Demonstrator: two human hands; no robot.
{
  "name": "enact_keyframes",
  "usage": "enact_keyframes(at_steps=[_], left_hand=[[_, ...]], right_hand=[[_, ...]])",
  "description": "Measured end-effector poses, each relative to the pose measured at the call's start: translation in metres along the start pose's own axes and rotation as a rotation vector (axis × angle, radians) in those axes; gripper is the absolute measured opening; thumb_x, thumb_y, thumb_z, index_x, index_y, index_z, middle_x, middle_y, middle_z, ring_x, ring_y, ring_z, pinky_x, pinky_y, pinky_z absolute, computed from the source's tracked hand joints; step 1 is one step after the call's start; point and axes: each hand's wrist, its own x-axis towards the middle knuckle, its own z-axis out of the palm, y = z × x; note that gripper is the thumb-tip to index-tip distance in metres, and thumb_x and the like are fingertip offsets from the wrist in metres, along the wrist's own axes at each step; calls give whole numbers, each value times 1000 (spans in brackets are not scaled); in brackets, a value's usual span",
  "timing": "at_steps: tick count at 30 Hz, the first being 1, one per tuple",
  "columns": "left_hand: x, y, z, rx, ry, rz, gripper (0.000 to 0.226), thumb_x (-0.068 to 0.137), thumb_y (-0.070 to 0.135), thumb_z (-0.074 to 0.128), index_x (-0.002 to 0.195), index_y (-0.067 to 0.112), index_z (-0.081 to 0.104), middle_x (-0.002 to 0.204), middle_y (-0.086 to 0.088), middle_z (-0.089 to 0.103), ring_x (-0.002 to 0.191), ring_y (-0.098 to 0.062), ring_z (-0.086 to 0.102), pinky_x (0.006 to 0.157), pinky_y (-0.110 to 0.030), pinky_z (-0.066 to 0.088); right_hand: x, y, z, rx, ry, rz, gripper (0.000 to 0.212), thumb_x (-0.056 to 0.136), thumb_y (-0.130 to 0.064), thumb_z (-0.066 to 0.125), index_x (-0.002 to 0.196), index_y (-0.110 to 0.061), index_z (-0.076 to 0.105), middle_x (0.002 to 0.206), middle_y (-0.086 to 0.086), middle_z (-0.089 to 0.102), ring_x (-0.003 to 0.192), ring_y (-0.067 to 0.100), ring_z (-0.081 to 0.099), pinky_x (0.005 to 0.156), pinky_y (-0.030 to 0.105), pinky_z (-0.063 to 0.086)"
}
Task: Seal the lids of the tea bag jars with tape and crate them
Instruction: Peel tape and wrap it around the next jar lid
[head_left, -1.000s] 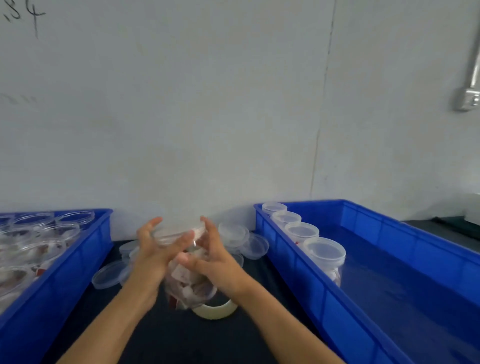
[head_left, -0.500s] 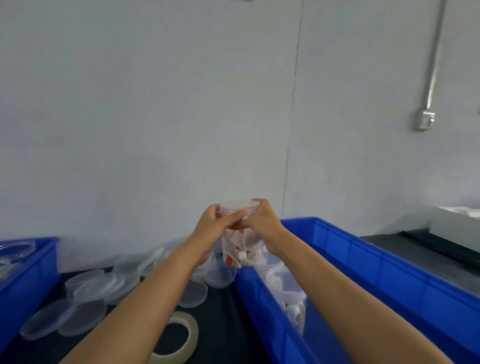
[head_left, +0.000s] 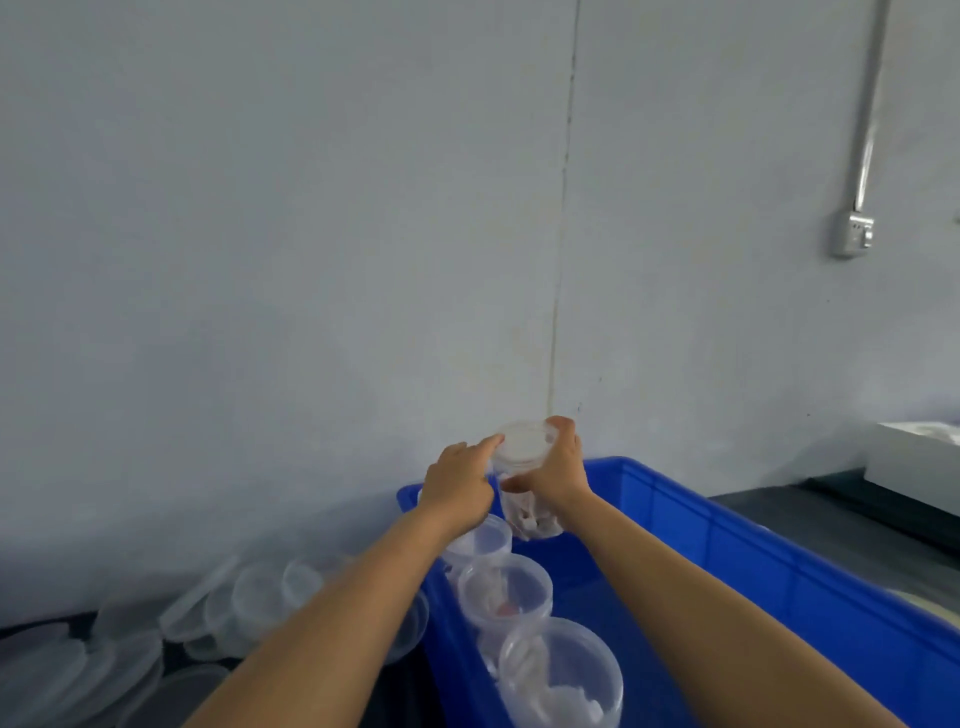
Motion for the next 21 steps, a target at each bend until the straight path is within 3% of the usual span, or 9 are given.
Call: enact_keyframes(at_steps=[3, 7, 13, 18, 21], left_hand=[[5, -13, 15, 110, -46, 9, 65, 94, 0, 36, 151, 30, 28, 155, -3, 35, 146, -24, 21, 114, -39, 29], [8, -26, 30, 164, -121, 11, 52, 101, 16, 36, 152, 27, 28, 156, -3, 33, 146, -25, 18, 113, -39, 26], [13, -43, 41, 337, -188, 8, 48, 103, 35, 35, 150, 24, 32, 154, -2, 36, 142, -27, 27, 116, -42, 22], [13, -46, 44, 294, -244, -32, 49, 104, 42, 27, 151, 28, 29, 155, -5, 26, 143, -27, 25, 118, -42, 15], [10, -44, 43, 275, -235, -45, 48, 104, 43, 28, 150, 27, 33, 152, -5, 28, 140, -27, 27, 117, -41, 17]], right_hand=[[8, 17, 12, -63, 19, 139, 89, 73, -11, 83, 139, -25, 25, 139, 11, 23, 123, 32, 34, 100, 41, 38], [15, 34, 30, -57, -16, 289, 91, 75, -20, 83, 142, -28, 21, 137, 13, 24, 123, 35, 34, 97, 41, 39], [24, 56, 47, -45, -102, 341, 78, 80, -26, 75, 140, -27, 25, 133, 14, 24, 117, 38, 42, 101, 50, 43], [25, 60, 46, -238, -144, 357, 84, 88, -21, 66, 151, -35, 12, 145, 17, 12, 120, 38, 39, 103, 48, 42], [24, 56, 47, -282, -162, 361, 88, 91, -26, 65, 153, -35, 3, 148, 19, 15, 125, 38, 39, 105, 46, 40]])
